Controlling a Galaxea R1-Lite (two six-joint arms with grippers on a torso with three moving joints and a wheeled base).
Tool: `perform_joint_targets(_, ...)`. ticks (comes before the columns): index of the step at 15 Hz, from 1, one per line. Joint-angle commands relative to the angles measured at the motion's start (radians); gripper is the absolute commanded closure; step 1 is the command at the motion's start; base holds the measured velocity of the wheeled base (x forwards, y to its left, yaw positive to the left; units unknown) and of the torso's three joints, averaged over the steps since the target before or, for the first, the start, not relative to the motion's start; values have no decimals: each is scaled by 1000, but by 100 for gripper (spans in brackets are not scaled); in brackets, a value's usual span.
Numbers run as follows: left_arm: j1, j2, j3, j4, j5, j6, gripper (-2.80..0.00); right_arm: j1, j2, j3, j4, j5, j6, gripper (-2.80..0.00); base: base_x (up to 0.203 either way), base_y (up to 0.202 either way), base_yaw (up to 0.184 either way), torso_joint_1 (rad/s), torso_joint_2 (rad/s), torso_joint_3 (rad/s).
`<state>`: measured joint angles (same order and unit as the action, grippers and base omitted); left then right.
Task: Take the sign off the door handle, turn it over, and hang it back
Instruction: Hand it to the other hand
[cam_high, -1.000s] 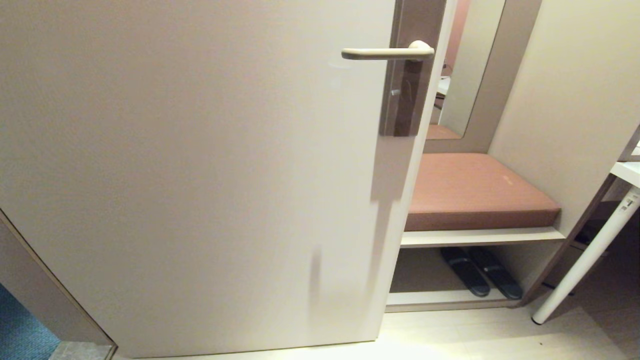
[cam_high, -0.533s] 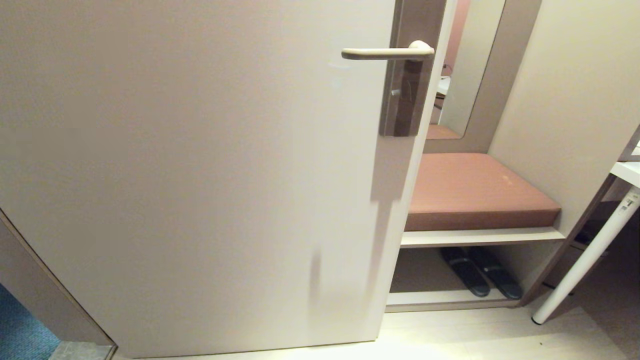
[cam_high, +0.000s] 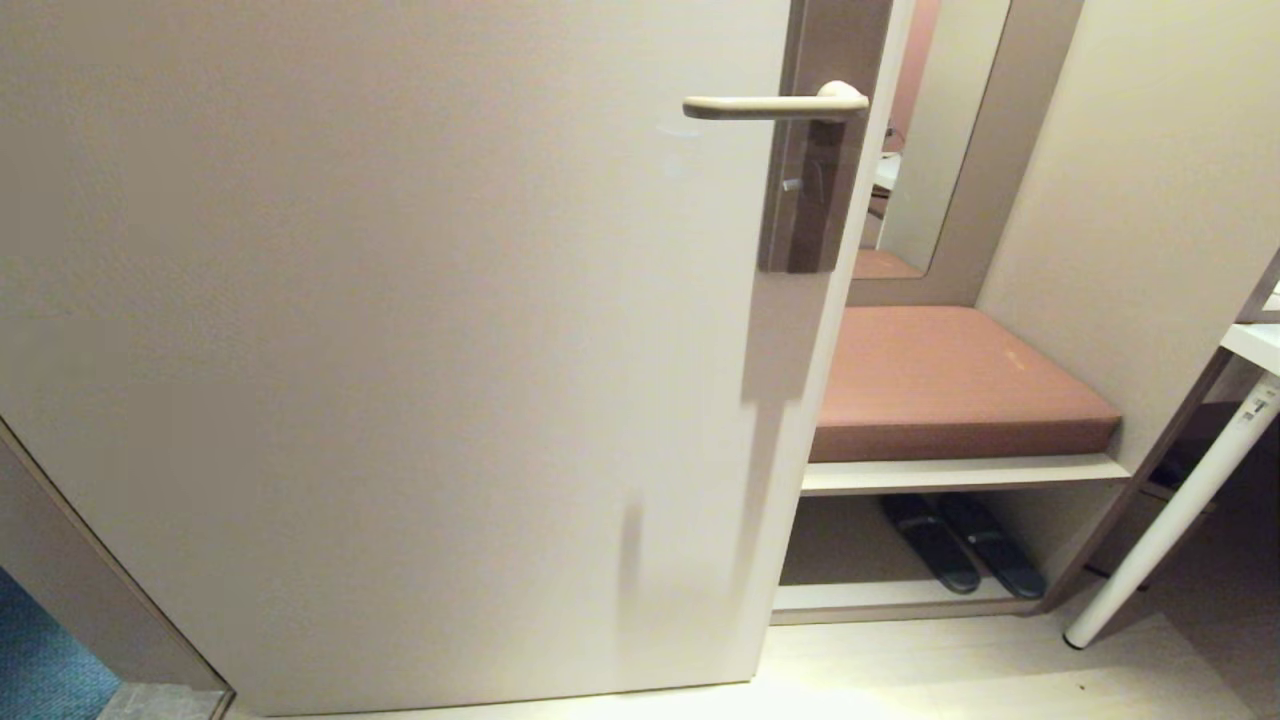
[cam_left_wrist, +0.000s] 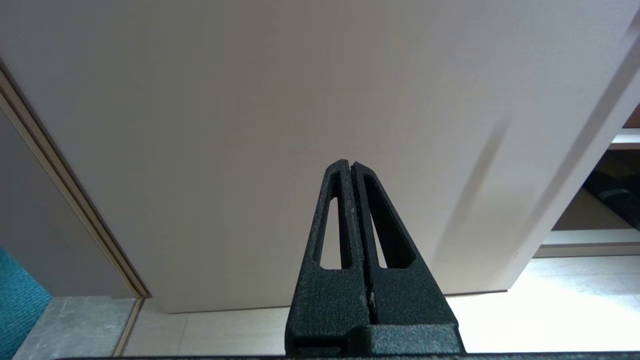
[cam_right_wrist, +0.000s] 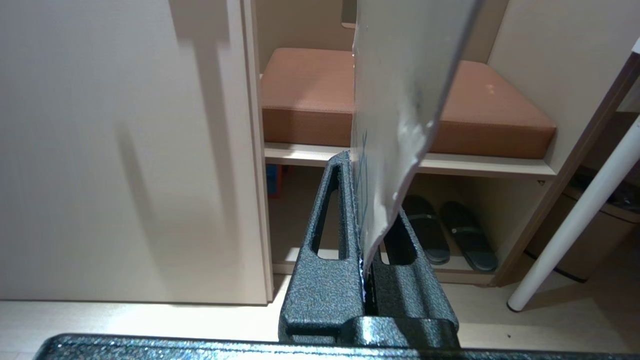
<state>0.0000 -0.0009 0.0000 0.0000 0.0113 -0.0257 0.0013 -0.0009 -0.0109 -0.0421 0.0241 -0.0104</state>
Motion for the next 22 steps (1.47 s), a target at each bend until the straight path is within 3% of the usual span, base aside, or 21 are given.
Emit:
perform_joint_targets(1,0,1,0,0,1,0,0,0,1,0,-1,0,0,0,0,0,0,0,0,0)
perform_joint_targets(22,0,1,0,0,1,-2,0,0,1,0,-1,0,0,0,0,0,0,0,0,0)
